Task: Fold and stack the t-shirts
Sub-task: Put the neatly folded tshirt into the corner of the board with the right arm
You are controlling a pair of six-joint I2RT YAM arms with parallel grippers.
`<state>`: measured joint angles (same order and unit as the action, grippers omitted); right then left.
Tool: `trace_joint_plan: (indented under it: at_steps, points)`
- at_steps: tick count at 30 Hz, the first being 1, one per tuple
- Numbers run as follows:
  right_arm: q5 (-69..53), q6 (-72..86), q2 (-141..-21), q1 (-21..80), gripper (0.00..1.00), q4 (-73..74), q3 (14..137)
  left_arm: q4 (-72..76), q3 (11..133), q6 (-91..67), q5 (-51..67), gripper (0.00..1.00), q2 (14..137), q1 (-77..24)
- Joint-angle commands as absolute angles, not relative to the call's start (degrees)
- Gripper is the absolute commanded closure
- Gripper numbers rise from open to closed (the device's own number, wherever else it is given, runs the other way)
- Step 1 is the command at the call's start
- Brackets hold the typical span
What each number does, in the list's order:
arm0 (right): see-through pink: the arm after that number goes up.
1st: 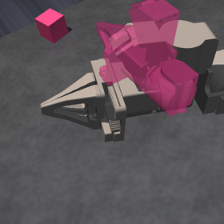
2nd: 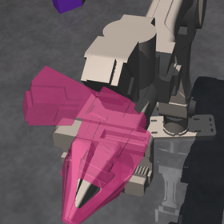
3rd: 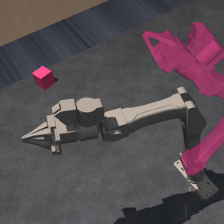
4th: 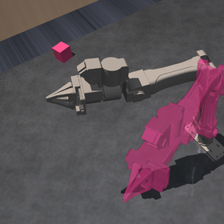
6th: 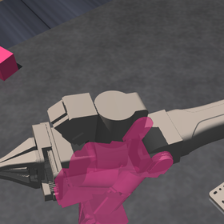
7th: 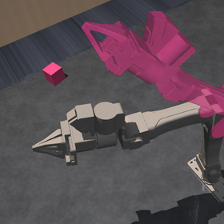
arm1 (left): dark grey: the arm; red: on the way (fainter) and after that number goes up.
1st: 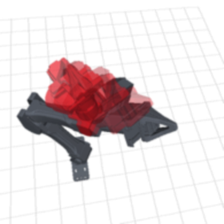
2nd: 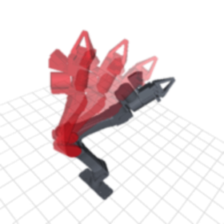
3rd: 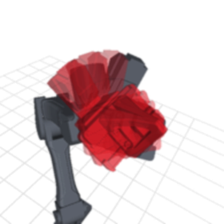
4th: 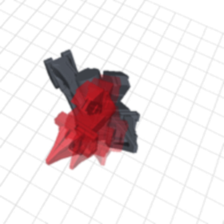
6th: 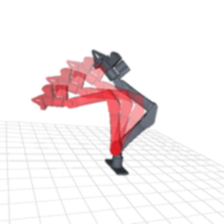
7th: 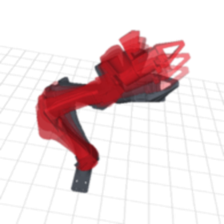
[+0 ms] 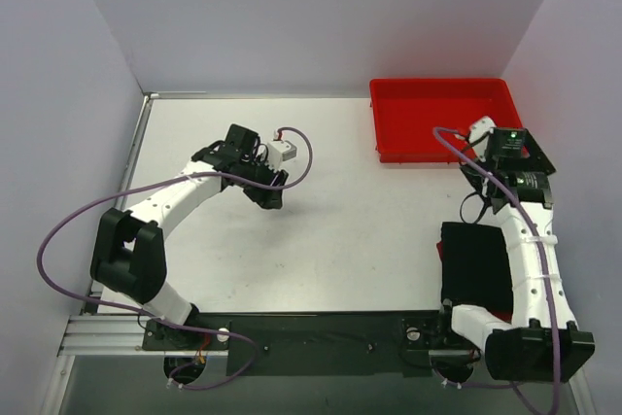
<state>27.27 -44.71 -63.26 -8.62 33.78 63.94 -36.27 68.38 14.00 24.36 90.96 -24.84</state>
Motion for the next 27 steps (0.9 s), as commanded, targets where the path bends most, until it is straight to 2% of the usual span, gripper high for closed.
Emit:
trace_joint_plan:
  at_steps: [1, 7, 10, 12, 13, 14, 15, 17, 22, 27]
  points:
    - [8.0, -32.2, -60.0, 4.8, 0.00, 36.7, 66.4, -37.3, 70.1, 13.9, 23.8, 0.42, 86.7, -21.4]
    - [-11.1, -21.1, -58.1, 15.1, 0.00, 16.6, 57.4, -39.3, 66.7, 14.8, 24.9, 0.41, 75.3, -8.5]
    - [-14.5, -16.2, -57.7, 17.0, 0.00, 5.7, 51.1, -36.5, 60.0, 17.1, 27.3, 0.38, 64.6, -1.9]
    - [-16.3, -13.1, -57.5, 17.4, 0.00, -2.5, 46.5, -32.1, 54.6, 17.6, 24.9, 0.31, 58.3, -0.5]
    - [-17.2, -11.7, -57.0, 17.5, 0.00, -7.6, 43.1, -27.6, 52.6, 16.4, 21.3, 0.24, 55.9, -0.5]
    - [-17.7, -11.3, -56.9, 17.4, 0.00, -9.9, 41.4, -25.2, 47.9, 12.1, 19.0, 0.20, 52.2, -0.5]
    - [-17.5, -10.1, -56.6, 17.5, 0.00, -15.0, 37.7, -20.6, 45.9, 10.1, 15.1, 0.12, 50.0, -0.5]
    - [-15.7, -8.3, -56.3, 17.0, 0.00, -20.6, 33.3, -16.5, 39.7, 6.1, 11.8, 0.06, 45.0, -0.5]
    - [-14.3, -2.7, -56.9, 11.4, 0.00, -31.3, 24.4, -2.4, 24.2, -3.3, 3.2, 0.06, 34.6, -0.5]
    - [-10.3, -3.2, -57.2, 8.5, 0.00, -33.6, 19.9, 5.8, 15.6, -5.3, -3.7, 0.06, 29.6, -0.5]
